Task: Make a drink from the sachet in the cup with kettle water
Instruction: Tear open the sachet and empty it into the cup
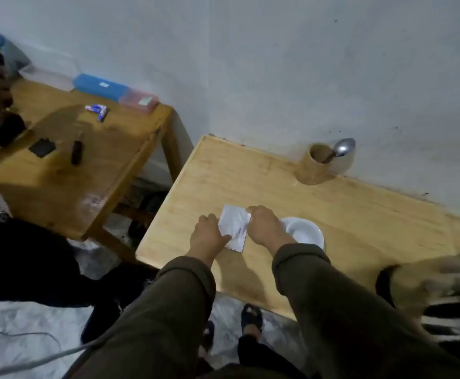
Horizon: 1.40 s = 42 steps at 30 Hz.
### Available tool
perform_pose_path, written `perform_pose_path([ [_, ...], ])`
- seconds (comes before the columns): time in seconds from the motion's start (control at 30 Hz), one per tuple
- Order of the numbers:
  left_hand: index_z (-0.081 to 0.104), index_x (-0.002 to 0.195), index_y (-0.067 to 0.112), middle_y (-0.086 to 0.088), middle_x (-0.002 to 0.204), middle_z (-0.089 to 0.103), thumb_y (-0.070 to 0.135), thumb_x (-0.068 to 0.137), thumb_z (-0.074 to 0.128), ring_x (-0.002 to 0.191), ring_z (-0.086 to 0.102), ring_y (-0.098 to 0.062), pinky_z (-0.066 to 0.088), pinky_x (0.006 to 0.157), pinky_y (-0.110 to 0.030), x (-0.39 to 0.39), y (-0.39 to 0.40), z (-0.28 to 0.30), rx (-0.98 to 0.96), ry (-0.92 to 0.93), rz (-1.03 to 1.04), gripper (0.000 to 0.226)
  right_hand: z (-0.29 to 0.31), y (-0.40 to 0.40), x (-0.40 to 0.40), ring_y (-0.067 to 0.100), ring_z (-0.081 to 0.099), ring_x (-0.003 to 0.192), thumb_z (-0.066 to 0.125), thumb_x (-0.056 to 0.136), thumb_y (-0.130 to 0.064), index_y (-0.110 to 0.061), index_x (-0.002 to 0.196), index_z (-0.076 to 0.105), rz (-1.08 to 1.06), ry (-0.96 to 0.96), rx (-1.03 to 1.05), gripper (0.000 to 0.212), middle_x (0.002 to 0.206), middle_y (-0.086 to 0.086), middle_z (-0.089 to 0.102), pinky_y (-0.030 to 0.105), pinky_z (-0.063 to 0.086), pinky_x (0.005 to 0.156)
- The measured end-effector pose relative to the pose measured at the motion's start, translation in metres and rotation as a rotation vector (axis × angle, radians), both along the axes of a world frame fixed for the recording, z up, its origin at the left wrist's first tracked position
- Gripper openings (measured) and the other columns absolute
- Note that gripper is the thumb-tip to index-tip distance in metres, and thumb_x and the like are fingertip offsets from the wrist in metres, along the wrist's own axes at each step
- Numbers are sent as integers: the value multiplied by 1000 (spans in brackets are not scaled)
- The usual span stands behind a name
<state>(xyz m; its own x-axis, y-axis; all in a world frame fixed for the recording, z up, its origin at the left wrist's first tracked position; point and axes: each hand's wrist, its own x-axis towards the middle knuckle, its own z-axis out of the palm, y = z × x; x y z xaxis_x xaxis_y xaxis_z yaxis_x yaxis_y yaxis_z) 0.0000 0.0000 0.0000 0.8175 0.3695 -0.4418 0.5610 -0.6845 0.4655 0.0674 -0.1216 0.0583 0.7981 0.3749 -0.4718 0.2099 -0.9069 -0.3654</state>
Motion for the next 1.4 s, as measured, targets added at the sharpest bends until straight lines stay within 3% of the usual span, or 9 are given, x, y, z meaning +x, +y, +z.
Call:
perform_pose_path([
  [0.07,44,124,5,-13,124,47,33,77,70,114,51,-28,47,88,-35,3,-2,-1,0,20,84,60,-8,6,13,32,56,114,47,89,0,-10,128,52,94,-5,-29,41,129,12,54,32,46,84],
  [0.27,47,120,9,-12,119,50,27,68,78,110,53,-30,48,88,-38,5,-5,-8,45,15,146,63,-31,24,37,34,61,106,47,86,-6,-16,126,49,288,-19,-74,41,121,11,55,43,53,88],
  [0.4,47,121,13,-11,119,55,20,70,76,111,54,-29,49,88,-38,11,-8,-8,53,36,146,59,-44,23,46,34,55,112,46,86,-12,-22,131,43,339,-61,-100,46,120,10,51,43,50,91],
  [0.67,45,124,18,-12,123,52,12,79,67,112,55,-30,50,91,-37,20,-15,-7,21,73,188,51,-46,17,58,37,59,104,44,86,-12,-19,131,44,317,-132,-94,45,117,16,54,45,51,90],
  [0.83,58,117,10,-14,122,51,14,86,61,104,59,-32,48,94,-33,24,-16,1,96,81,103,31,-32,10,65,31,59,108,45,87,-5,-12,115,62,285,-31,-21,33,119,13,62,34,50,86],
  [1.03,64,111,9,-15,116,58,11,85,63,99,61,-30,50,80,-31,40,-9,33,-22,-107,173,26,-4,-3,71,28,61,97,47,90,-9,-6,103,69,287,-73,-107,26,110,12,66,36,55,82],
  [1.23,51,125,17,-3,98,59,10,85,67,88,56,-15,42,58,-12,59,-6,87,-260,-316,178,43,31,-18,62,30,62,88,53,89,-26,-4,89,73,136,-20,-1,30,92,12,63,35,51,75],
  [1.3,50,127,19,-1,100,58,14,83,71,89,56,-14,41,58,-11,63,-7,105,-287,-403,183,49,44,-23,54,29,60,80,56,89,-24,-1,88,74,38,-17,81,29,83,15,65,32,43,67],
  [1.4,45,132,17,0,97,59,20,82,72,93,61,-17,47,73,-20,64,-9,125,-321,-505,217,57,58,-30,43,21,54,75,62,87,-24,1,87,74,-188,2,273,28,83,16,67,27,37,66],
])
